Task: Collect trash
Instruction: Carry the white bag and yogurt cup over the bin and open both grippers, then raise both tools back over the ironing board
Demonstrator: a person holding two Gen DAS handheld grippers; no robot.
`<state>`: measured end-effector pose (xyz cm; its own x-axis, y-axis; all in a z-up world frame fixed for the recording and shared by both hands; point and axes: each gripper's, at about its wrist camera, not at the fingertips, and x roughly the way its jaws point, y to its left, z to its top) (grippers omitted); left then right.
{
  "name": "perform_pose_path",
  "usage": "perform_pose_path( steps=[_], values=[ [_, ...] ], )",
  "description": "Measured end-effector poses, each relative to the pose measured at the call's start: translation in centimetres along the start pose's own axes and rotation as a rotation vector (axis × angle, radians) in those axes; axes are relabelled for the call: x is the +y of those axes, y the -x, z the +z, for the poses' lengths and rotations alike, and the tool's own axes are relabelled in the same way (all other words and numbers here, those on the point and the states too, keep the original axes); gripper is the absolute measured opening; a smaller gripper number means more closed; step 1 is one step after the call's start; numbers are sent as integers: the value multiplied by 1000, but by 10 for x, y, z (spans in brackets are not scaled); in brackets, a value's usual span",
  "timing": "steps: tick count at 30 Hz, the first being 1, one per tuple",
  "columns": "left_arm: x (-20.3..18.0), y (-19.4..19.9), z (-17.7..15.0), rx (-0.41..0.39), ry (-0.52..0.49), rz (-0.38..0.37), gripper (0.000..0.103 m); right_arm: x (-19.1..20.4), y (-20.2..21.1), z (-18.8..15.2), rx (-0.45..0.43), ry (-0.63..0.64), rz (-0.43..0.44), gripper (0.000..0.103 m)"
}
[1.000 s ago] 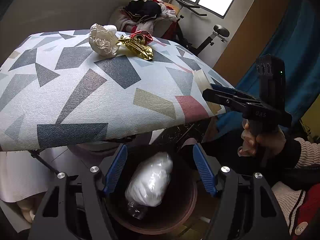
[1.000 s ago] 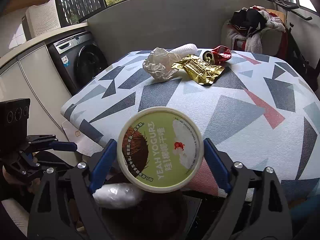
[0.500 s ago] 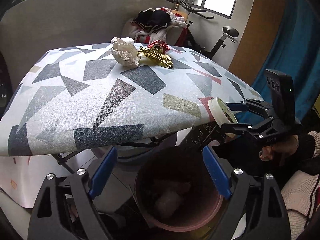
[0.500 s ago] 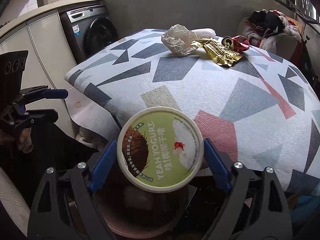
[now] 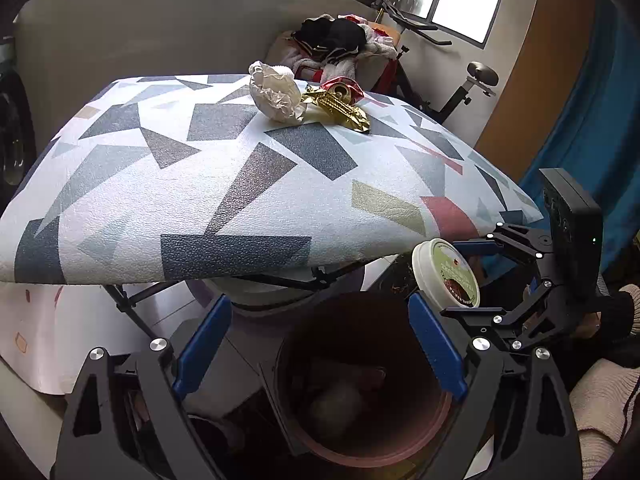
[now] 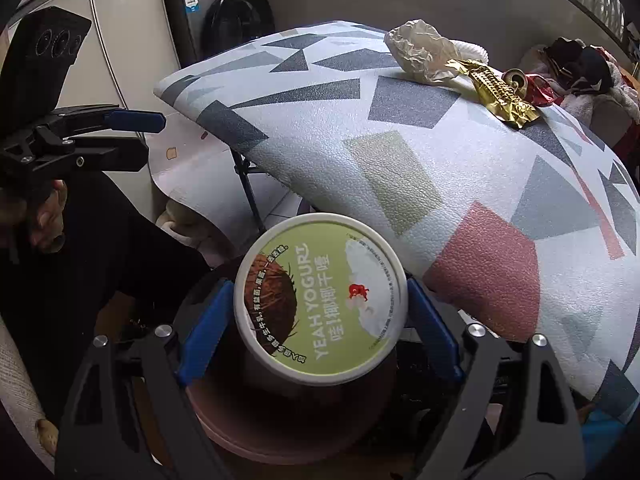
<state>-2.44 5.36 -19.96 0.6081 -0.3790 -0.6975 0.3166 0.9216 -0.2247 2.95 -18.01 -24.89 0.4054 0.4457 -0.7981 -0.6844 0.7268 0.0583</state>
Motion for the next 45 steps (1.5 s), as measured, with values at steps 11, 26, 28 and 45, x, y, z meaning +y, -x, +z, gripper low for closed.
perform_pose_path(
  steps=[11,26,28,45],
  values=[
    [1,-4,-1,10,2,4,89,-4,-2,1,2,-13,-26,96],
    [4,-6,-1,14,8,18,91,-32,4,1,-33,-150,-79,97],
    [5,-6,-1,16,10,19,91,-31,4,0,-33,-149,-79,97],
    [4,-5,12,-5,-14,43,94,-52,10,11,-56,-200,-103,97]
  ],
)
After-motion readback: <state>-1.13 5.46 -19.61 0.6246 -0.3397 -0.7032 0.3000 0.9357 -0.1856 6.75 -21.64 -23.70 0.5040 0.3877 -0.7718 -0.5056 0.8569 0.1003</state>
